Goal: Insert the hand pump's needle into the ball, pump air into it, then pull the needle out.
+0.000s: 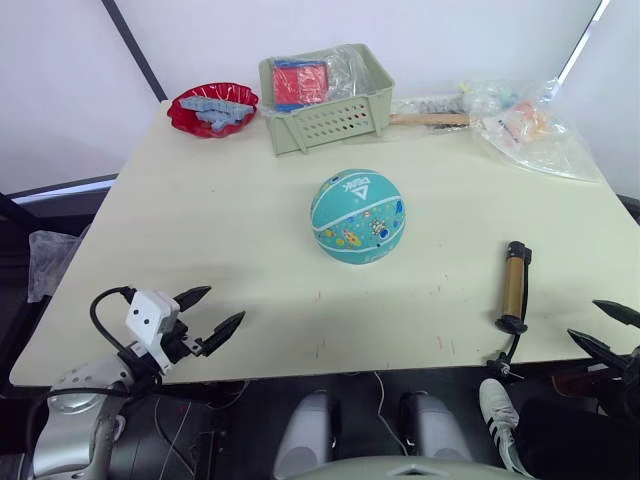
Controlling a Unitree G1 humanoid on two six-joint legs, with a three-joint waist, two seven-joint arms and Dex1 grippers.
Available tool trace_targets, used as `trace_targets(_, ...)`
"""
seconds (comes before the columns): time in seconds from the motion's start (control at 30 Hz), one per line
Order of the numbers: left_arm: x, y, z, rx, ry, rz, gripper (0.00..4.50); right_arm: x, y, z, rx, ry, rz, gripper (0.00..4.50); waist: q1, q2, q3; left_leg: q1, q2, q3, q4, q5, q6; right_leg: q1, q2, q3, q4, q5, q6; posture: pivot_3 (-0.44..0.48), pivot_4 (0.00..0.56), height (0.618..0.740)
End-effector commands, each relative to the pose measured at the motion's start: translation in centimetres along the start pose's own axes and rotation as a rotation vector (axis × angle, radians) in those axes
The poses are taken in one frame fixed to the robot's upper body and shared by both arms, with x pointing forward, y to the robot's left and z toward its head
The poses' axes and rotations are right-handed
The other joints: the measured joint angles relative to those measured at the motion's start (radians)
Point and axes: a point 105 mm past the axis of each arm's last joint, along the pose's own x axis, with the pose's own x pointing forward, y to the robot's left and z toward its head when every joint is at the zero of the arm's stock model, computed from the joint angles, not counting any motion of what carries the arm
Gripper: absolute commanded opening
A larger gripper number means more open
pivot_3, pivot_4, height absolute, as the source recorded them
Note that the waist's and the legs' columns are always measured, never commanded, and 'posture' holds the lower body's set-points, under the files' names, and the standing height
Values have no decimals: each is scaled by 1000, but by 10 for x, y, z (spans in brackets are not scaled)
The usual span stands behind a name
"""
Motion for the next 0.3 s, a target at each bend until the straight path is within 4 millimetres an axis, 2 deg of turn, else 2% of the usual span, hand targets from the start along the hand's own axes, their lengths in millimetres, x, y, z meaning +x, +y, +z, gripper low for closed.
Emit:
trace_targets(0.03, -8, 5, 1, 29, 2, 32, 4500, -6, -12, 15, -56, -33, -20, 4467, 0, 0, 0, 0, 0, 0, 0, 0, 0, 0, 0, 0, 0, 0, 0, 0, 150, 738)
trace_targets(0.3, -9, 3, -5, 44, 32, 35, 4500, 4, -15, 26, -76, -63, -2, 4467, 5, 0, 0, 0, 0, 0, 0, 0, 0, 0, 0, 0, 0, 0, 0, 0, 150, 738)
